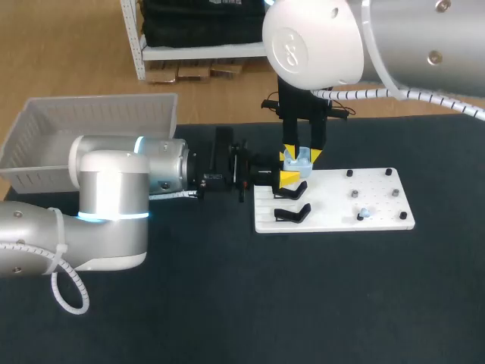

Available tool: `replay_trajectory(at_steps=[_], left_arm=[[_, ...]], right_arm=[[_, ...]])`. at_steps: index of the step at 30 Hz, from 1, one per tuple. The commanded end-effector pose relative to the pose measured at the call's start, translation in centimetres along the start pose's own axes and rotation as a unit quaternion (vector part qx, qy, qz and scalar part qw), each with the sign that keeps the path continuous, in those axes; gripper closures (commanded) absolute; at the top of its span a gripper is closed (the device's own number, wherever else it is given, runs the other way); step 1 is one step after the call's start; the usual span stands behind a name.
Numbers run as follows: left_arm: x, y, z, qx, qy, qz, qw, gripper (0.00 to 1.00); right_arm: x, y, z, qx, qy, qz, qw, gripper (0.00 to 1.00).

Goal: Pick up each earbud case from the left stands, insert the matching earbuds, close the lid, and place the case in the box.

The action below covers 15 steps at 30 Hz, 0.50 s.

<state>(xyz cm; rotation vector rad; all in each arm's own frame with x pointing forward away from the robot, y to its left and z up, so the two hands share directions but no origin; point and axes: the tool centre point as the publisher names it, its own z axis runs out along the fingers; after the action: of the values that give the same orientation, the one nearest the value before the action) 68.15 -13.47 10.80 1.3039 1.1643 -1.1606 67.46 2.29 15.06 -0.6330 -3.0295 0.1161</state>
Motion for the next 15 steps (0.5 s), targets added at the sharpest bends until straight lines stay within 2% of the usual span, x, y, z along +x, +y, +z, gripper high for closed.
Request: replay_trajectory(at_steps=[1,6,9,15], left_arm=[[0.1,-0.1,0.0,-0.002,-0.002,0.001,1.000,1.00],[0.1,-0.1,0.0,-0.002,-0.002,0.001,1.000,1.00],[0.1,-0.1,0.0,-0.002,-0.002,0.001,1.000,1.00],[0.1,-0.1,0.0,-0.002,-0.002,0.001,1.000,1.00]], right_arm=[[0.0,0.0,-0.2,-0.002,-0.001,0.000,1.000,0.70],[0.4,-0.4,-1.3,-0.017,-0.007,0.000,1.000,0.69],[0.9,-1.5,-2.3,-0.042,-0.011,0.002,0.999,0.69],[1.7,-5.3,-3.6,-0.138,-0.034,-0.049,0.989,0.68]])
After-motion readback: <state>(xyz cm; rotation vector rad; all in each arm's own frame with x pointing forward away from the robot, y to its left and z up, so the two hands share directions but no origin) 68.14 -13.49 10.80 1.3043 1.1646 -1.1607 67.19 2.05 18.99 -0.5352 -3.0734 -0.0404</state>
